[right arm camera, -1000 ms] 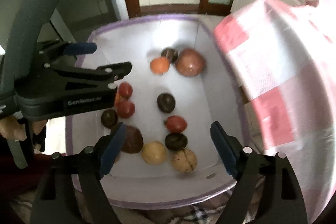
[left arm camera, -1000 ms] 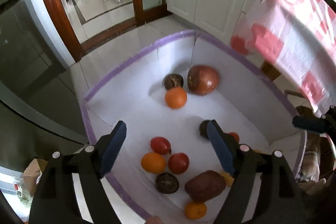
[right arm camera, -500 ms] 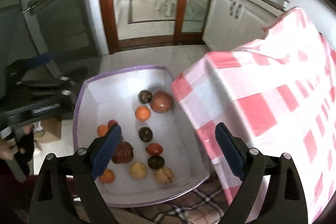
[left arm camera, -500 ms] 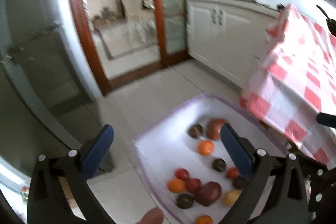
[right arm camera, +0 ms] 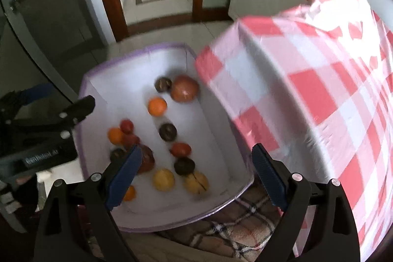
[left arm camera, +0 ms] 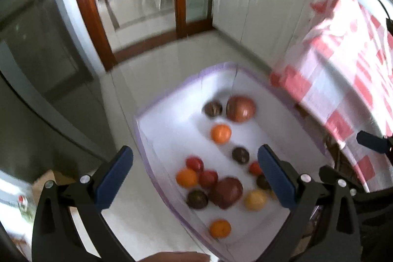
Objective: Organize fruits
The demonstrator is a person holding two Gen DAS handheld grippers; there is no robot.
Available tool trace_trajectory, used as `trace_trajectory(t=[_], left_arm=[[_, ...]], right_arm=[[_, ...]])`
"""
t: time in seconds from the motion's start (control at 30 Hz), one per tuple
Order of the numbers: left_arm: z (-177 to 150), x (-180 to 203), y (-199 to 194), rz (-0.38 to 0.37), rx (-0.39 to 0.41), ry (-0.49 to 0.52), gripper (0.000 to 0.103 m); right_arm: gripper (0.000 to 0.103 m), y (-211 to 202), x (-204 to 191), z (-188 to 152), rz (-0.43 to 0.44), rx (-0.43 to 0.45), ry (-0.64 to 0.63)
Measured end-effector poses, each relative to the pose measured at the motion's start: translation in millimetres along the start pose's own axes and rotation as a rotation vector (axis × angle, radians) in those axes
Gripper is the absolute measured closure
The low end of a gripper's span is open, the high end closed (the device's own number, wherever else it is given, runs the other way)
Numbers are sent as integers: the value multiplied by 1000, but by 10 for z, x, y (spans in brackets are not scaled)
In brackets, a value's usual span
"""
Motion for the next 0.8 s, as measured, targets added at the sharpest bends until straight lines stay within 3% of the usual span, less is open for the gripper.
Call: trace_trajectory(t=[0.23, 0.8], left_arm=[[-143, -116, 279, -38, -116, -75, 1], [-136, -50, 292, -40, -125, -59, 2]], right_arm=[[15, 192, -100, -113, -2, -58, -27], [15, 243, -94, -168, 8, -78, -25]])
Point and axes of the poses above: each gripper's, at about its wrist camera, not at the fingertips, and y roughly the way its jaws point, x to its right, z to its top, the point moved 3 cm from there along y, roughly the way its jaws point
